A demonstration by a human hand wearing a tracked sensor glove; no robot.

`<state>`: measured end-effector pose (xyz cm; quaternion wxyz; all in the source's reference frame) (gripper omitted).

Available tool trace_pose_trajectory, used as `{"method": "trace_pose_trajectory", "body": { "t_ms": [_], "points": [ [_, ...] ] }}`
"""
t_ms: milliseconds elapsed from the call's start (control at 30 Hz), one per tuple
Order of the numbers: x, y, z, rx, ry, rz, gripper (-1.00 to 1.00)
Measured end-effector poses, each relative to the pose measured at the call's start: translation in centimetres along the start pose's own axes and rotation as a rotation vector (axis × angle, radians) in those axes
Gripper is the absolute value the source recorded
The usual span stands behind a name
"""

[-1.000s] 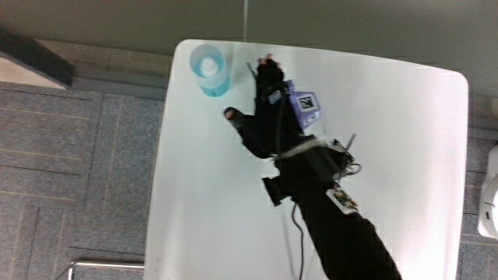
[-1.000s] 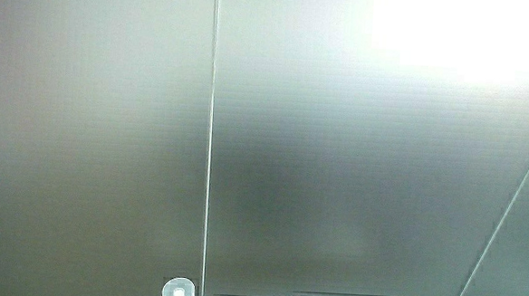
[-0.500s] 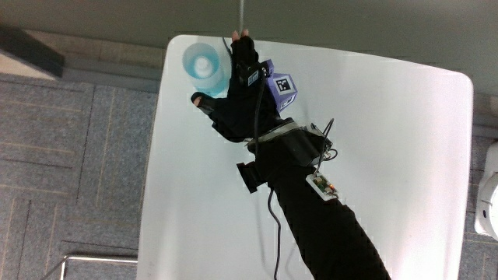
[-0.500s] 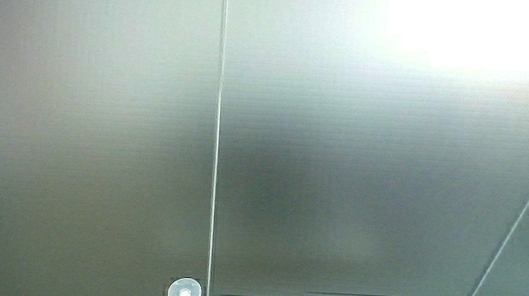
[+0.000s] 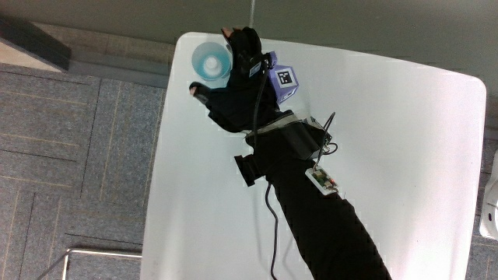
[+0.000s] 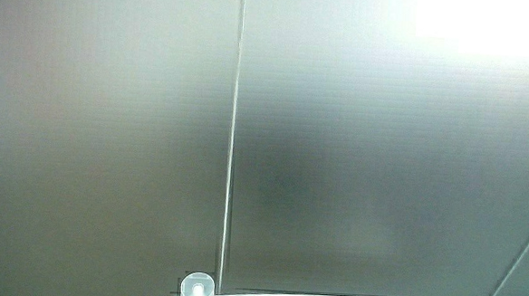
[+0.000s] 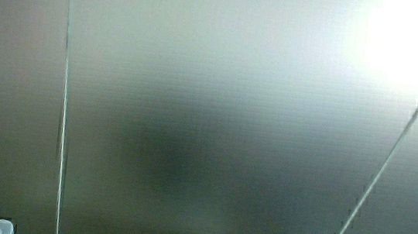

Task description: Pick cleaning spray

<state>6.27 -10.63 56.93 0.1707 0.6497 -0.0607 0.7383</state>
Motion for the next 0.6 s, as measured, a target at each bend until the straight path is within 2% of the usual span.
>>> {"method": "trace_pose_trajectory", "body": {
  "t_ms": [100, 233, 300, 367, 400, 500, 600],
  "points": [
    [0.1, 0.0, -0.1, 0.011, 0.034, 0.002, 0.57],
    [0.2, 0.2, 0.3, 0.019, 0.027, -0.009, 0.76],
    [0.0, 0.1, 0.3, 0.027, 0.045, -0.002, 0.86],
    [0.5, -0.1, 0.6, 0.041, 0.040, -0.016, 0.95],
    [0.7, -0.2, 0.7, 0.046, 0.056, -0.022, 1.00],
    [0.7, -0.5, 0.8, 0.047, 0.064, 0.012, 1.00],
    [0.3, -0.9, 0.8, 0.041, 0.073, 0.005, 1.00]
  ]
}}
